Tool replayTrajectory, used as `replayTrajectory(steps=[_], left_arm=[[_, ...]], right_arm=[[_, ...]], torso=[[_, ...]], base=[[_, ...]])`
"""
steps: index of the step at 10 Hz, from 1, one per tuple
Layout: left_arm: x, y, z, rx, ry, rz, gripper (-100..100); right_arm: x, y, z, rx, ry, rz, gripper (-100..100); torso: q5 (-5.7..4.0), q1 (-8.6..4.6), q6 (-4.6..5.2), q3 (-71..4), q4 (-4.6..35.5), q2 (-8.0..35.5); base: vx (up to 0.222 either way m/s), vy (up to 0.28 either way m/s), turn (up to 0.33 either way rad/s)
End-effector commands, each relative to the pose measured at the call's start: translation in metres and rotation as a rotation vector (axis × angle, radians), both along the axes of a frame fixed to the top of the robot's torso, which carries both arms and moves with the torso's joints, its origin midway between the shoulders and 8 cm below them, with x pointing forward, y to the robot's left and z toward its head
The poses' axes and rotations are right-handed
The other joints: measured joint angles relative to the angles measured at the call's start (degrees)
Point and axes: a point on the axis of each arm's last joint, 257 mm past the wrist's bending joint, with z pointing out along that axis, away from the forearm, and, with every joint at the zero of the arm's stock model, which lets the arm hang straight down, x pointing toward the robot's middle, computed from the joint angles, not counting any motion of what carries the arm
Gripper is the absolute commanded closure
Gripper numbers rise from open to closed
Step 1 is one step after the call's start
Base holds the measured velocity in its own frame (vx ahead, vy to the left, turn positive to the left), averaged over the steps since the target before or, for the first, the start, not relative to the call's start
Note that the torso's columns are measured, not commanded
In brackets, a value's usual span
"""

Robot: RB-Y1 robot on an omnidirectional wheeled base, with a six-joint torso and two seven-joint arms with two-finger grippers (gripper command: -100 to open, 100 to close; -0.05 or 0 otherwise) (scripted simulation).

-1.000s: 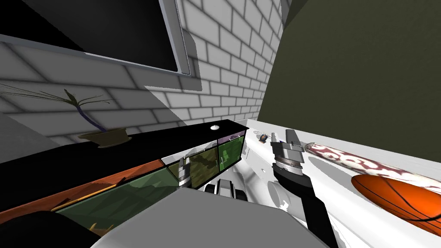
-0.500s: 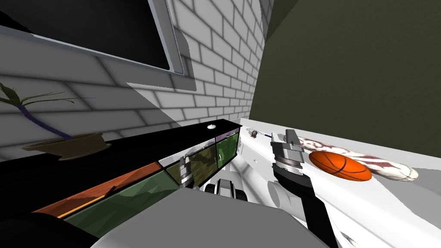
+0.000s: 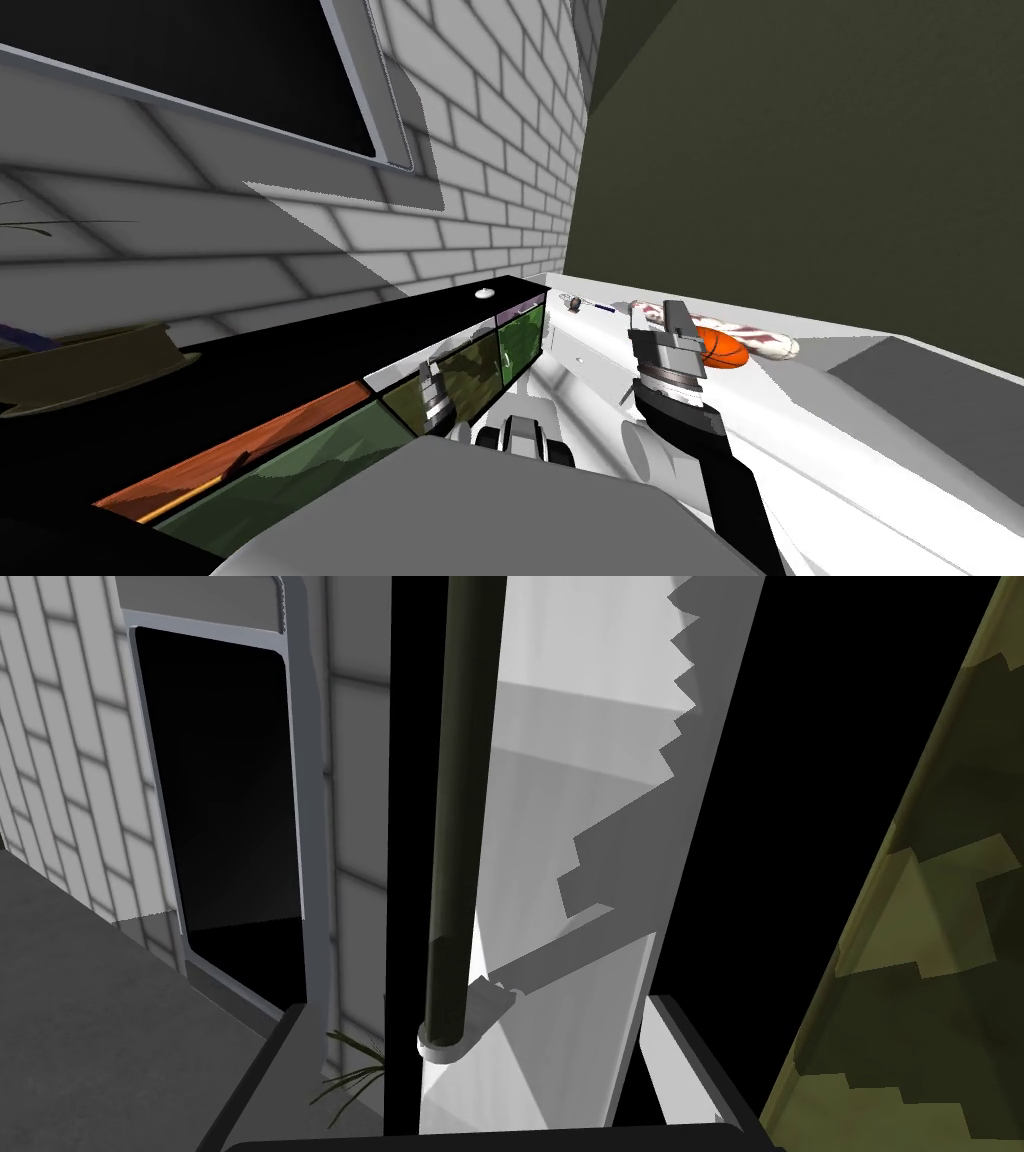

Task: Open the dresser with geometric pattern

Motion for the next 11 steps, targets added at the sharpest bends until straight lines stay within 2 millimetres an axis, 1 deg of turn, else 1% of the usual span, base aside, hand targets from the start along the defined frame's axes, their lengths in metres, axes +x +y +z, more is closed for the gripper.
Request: replayTrajectory(steps=[1,2,3,4,5,6,8,9,10,11], left_arm=[[0.0046,0.0029,0.0066,0.017,0.008,0.049,-100],[0.0085,0.0037,0.0065,-0.019,-0.004,0.088,-100],[0.0079,0.0047,0.0057,-0.008,0.014,0.107,-100],[0.0079,0.0047,0.0057,0.002,0.025,0.118,-100],[0.0119,0.0048,0.0049,-0.034,0.019,0.156,-100],[0.0113,0.0059,0.0040,-0.026,0.037,0.174,-100],[0.0115,0.0056,0.0041,-0.022,0.040,0.173,-100],[0.0076,0.0052,0.0054,0.010,0.038,0.130,100],[0.0079,0.0047,0.0057,0.002,0.025,0.118,100],[0.0032,0.0056,0.0050,0.032,0.037,0.085,100]], right_arm=[[0.0000,0.0000,-0.0001,0.000,0.000,0.000,0],[-0.0001,-0.0001,-0.0001,0.000,0.000,0.000,0],[0.0000,0.0000,0.0000,0.000,0.000,0.000,0],[0.0000,0.0000,-0.0001,0.000,0.000,0.000,0],[0.0000,-0.0001,-0.0001,0.000,0.000,0.000,0],[0.0000,0.0000,0.0000,0.000,0.000,0.000,0],[0.0000,-0.0001,-0.0001,0.000,0.000,0.000,0],[-0.0001,-0.0001,-0.0001,0.000,0.000,0.000,0],[-0.0002,-0.0002,-0.0003,0.000,0.001,-0.001,0],[-0.0002,-0.0002,-0.0002,0.000,0.001,-0.001,0]], torso=[[0.03,-0.10,-0.08,0.01,-0.04,-0.02],[-0.04,-0.24,-0.30,-0.06,-0.09,-0.08],[0.04,-0.16,-0.02,0.02,-0.07,0.03],[0.13,-0.19,-0.07,0.11,-0.10,0.16],[0.10,-0.34,-0.28,0.09,-0.16,0.11],[0.17,-0.34,-0.24,0.21,-0.18,0.33],[0.22,-0.25,-0.41,0.22,-0.22,0.30],[0.21,-0.28,-0.40,0.14,-0.25,0.21],[-0.05,-0.34,-0.74,0.00,-0.15,0.08],[-0.33,-0.45,-0.60,0.10,0.15,0.39]], base=[[-0.049,0.026,-0.085],[-0.102,0.048,-0.261],[-0.134,0.070,-0.354],[-0.069,0.038,-0.111],[-0.112,0.035,-0.358],[-0.134,0.036,-0.344],[-0.043,0.011,-0.021],[0.148,-0.022,0.304],[0.183,-0.059,0.328],[0.195,-0.080,0.374]])
